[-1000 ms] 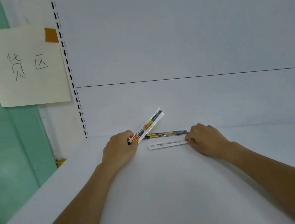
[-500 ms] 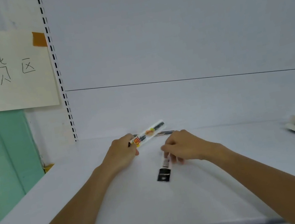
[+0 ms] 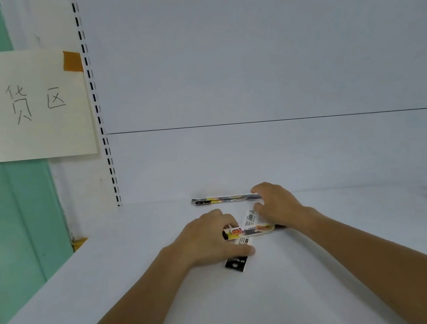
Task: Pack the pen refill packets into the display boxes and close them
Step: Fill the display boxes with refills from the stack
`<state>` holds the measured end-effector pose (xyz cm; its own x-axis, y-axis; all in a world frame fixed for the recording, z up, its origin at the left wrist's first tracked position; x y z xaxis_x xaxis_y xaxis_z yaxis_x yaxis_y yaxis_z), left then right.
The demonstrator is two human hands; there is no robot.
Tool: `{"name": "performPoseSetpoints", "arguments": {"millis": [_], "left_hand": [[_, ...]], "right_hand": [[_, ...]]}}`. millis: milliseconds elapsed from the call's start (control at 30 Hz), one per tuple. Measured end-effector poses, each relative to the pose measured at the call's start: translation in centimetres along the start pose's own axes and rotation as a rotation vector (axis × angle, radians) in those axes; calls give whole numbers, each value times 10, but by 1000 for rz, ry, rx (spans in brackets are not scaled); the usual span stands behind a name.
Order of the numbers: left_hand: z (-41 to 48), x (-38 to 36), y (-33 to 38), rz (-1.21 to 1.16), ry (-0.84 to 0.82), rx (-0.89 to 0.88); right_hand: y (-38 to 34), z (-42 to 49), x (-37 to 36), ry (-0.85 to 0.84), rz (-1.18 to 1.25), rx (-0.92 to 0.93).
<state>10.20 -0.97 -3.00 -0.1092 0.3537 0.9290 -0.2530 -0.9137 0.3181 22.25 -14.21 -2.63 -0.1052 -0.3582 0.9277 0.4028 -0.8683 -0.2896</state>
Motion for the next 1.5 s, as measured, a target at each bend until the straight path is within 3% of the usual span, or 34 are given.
{"name": "performPoseSetpoints", "arguments": {"millis": [167, 333, 433, 500, 567, 600, 667, 800, 933, 1033, 1133, 1333, 1500], "left_hand": [[2, 2, -9, -100, 17, -69], [4, 9, -27, 171, 59, -41], [2, 13, -37, 174, 82, 34], [1, 13, -39, 165, 55, 60], [2, 12, -38, 155, 1, 65], [3, 11, -37, 114, -12, 73], [4, 9, -35, 29, 0, 64], [3, 9, -21, 106, 46, -30], [2, 12, -14, 209, 102, 7], [3, 7, 3, 319, 26, -11], [12, 6, 35, 462, 83, -124], [51, -21, 110, 431, 34, -253], [93, -56, 178, 226, 104, -180]], "right_hand": [[-10, 17, -12, -78, 23, 10], [-14, 29, -25, -141, -192, 65], [-18, 27, -15, 30, -258, 144], [-21, 18, -6, 95, -37, 183], [-28, 3, 0, -137, 259, 171], [-31, -6, 0, -273, 263, 186], [-31, -19, 1, -376, 153, 241], [-26, -35, 13, -338, 147, 332], [-3, -46, 30, -201, -9, 293], [22, -53, 41, -163, 134, 225], [37, -65, 48, -127, 243, 241], [95, -80, 83, -132, 431, 148], [182, -95, 133, -9, 533, 101]]}}
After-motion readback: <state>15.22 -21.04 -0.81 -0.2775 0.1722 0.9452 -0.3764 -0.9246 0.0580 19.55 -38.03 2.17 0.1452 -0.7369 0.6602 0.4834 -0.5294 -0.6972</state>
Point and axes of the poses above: each hand's wrist, its own z-axis towards the middle knuckle, its own x-axis out of the back of the hand, y = z × x, the point moved 3 cm from there along z, towards the middle knuckle, and after that the axes turned 9 degrees about -x, right-handed, at the moved point
